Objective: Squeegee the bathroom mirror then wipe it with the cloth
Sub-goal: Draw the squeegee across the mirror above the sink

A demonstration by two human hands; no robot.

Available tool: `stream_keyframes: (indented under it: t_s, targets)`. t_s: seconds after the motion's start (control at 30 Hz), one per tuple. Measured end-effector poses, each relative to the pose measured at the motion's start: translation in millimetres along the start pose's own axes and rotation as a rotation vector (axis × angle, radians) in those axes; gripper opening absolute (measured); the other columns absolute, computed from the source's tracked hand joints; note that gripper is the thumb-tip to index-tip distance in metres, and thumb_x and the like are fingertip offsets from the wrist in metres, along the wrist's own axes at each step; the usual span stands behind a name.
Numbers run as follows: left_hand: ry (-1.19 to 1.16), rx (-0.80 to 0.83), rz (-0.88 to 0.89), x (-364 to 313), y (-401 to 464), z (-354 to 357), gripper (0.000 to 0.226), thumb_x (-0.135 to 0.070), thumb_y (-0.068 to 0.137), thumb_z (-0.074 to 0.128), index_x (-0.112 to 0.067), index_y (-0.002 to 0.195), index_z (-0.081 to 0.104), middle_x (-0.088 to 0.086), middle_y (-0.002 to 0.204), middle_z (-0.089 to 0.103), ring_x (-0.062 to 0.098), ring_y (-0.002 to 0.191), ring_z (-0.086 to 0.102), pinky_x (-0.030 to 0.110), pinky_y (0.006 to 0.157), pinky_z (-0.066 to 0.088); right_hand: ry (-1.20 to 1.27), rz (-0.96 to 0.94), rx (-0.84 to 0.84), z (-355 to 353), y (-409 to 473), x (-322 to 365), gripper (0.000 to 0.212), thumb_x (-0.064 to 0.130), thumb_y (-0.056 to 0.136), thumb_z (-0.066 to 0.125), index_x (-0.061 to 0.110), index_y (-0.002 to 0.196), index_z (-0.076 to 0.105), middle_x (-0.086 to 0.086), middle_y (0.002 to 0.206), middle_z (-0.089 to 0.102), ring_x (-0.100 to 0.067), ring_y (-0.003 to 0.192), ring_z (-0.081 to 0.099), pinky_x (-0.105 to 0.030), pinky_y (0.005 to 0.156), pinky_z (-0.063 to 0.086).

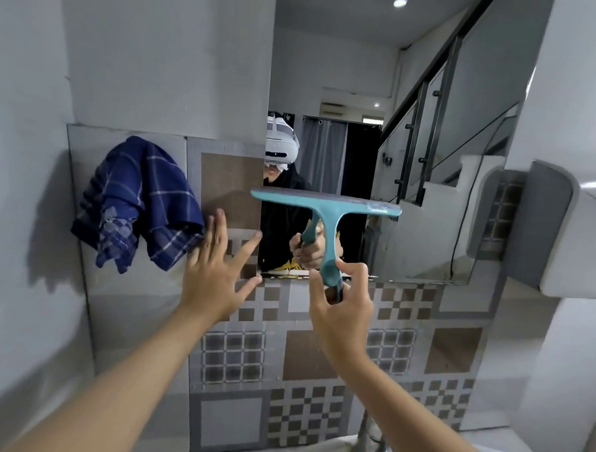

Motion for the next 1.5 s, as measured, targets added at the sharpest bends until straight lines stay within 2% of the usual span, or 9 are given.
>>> stream_keyframes:
  t_s: [0.3,0.7,0.8,0.87,0.97,1.07,1.23,1.33,1.5]
  targets:
    - [0.034,-0.019,0.013,1,1,4,0.070,-0.066,0.086,0.031,-0.033,0.147,0.024,0.026,0.156,0.002,0.038,0.145,0.007,0.050,0.099,0.039,-0.257,-0.195,0.110,-54,29,-22,0.029,0.020,0.082,0.075,0.013,0.104,0.057,0.010,0.057,0.053,-0.012,0.046,0.046,-0.015,0.036,0.031]
    - [0.094,-0.014,0.009,0,-1,5,0.072,-0.065,0.086,0.029,-0.032,0.149,0.019,0.026,0.156,0.001,0.037,0.145,0.003,0.049,0.098,0.037,-0.428,-0.285,0.161,-120,53,-54,0.037,0.024,0.077,0.079,0.014,0.109,0.063,0.000,0.069,0.065,-0.018,0.046,0.055,-0.031,0.039,0.049]
    - [0.089,-0.019,0.008,0,-2,5,0.072,-0.064,0.085,0.028,-0.031,0.148,0.021,0.026,0.156,0.000,0.036,0.144,0.001,0.050,0.097,0.037,-0.456,-0.258,0.145,-145,56,-67,0.035,0.023,0.076,0.080,0.015,0.106,0.063,0.012,0.067,0.058,-0.009,0.047,0.052,-0.013,0.041,0.039]
    - [0.096,-0.021,0.011,-1,-2,6,0.072,-0.064,0.085,0.028,-0.030,0.148,0.022,0.027,0.155,0.001,0.036,0.144,0.001,0.050,0.095,0.037,-0.473,-0.232,0.136,-163,58,-78,0.036,0.024,0.076,0.079,0.017,0.107,0.063,0.013,0.068,0.057,-0.011,0.051,0.052,-0.013,0.041,0.038]
    - [0.098,-0.018,0.011,-1,-2,6,0.073,-0.064,0.084,0.028,-0.029,0.148,0.023,0.028,0.155,0.002,0.037,0.144,0.002,0.051,0.094,0.037,-0.478,-0.204,0.110,-191,60,-93,0.037,0.041,0.078,0.072,0.021,0.107,0.061,0.008,0.065,0.058,-0.014,0.045,0.045,-0.027,0.041,0.040]
    - [0.088,-0.020,0.008,-3,-1,4,0.074,-0.064,0.083,0.028,-0.028,0.148,0.024,0.029,0.155,0.002,0.037,0.143,0.002,0.053,0.094,0.035,-0.476,-0.198,0.078,-211,58,-98,0.046,0.057,0.079,0.062,0.019,0.103,0.061,0.009,0.064,0.057,-0.019,0.054,0.049,-0.018,0.043,0.036]
    - [0.061,-0.035,0.003,-5,-3,2,0.074,-0.064,0.082,0.029,-0.028,0.147,0.026,0.027,0.155,0.000,0.032,0.143,-0.008,0.054,0.092,0.035,-0.400,-0.059,0.101,-208,43,-110,0.026,0.017,0.081,0.075,0.012,0.101,0.057,0.006,0.073,0.062,-0.006,0.051,0.048,-0.009,0.046,0.035]
    - [0.043,-0.047,0.006,-7,-4,0,0.074,-0.063,0.082,0.030,-0.028,0.146,0.027,0.026,0.156,-0.001,0.028,0.141,-0.012,0.054,0.090,0.035,-0.305,0.026,0.091,-198,28,-115,0.024,0.015,0.085,0.071,0.016,0.100,0.053,-0.004,0.075,0.062,-0.008,0.048,0.044,-0.011,0.044,0.034]
    - [0.011,-0.056,0.004,-10,-3,-1,0.072,-0.062,0.081,0.033,-0.025,0.143,0.034,0.027,0.155,0.000,0.035,0.141,-0.001,0.055,0.083,0.038,-0.197,0.149,0.013,-187,10,-118,0.019,0.017,0.088,0.067,0.018,0.100,0.052,-0.001,0.056,0.048,-0.008,0.040,0.039,-0.016,0.038,0.034]
Point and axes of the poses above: each hand's wrist, its own y-axis towards the middle knuckle, its own z-axis out of the palm, x = y × z, the point moved 5 cm from there along y, towards the middle knuckle
